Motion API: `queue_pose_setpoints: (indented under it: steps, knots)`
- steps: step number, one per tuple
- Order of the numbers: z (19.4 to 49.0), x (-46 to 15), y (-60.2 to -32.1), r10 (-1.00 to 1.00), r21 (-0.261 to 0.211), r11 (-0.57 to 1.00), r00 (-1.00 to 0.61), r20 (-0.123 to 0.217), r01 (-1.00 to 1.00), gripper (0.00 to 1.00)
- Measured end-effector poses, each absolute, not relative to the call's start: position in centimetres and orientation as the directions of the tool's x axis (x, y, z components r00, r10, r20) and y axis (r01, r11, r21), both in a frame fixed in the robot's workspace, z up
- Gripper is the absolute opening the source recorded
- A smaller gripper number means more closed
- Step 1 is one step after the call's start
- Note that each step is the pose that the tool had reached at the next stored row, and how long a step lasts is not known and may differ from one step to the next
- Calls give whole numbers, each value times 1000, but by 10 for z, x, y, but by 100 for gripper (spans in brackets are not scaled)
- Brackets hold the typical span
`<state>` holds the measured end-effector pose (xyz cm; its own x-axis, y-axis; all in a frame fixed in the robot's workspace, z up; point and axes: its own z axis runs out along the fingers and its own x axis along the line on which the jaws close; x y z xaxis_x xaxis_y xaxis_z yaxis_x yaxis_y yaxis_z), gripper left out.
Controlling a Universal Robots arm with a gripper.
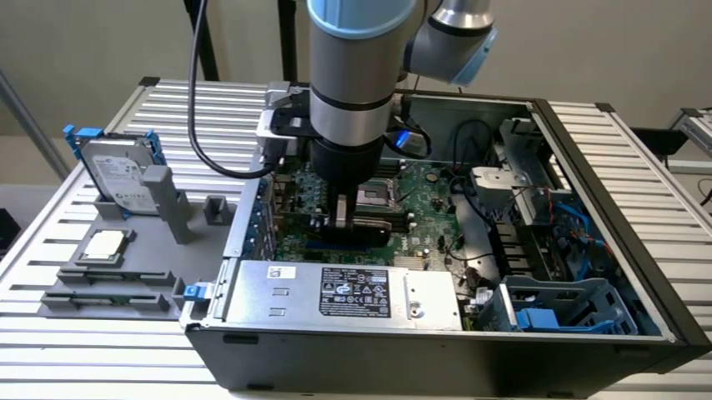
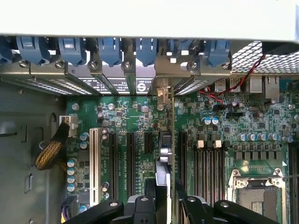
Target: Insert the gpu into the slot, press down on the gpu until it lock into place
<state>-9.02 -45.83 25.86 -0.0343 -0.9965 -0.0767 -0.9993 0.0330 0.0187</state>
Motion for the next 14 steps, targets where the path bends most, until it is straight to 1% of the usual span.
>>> queue_pose_setpoints:
  steps: [14]
  knots:
    - [256, -90, -458, -997, 24, 21, -22, -76, -1000, 26]
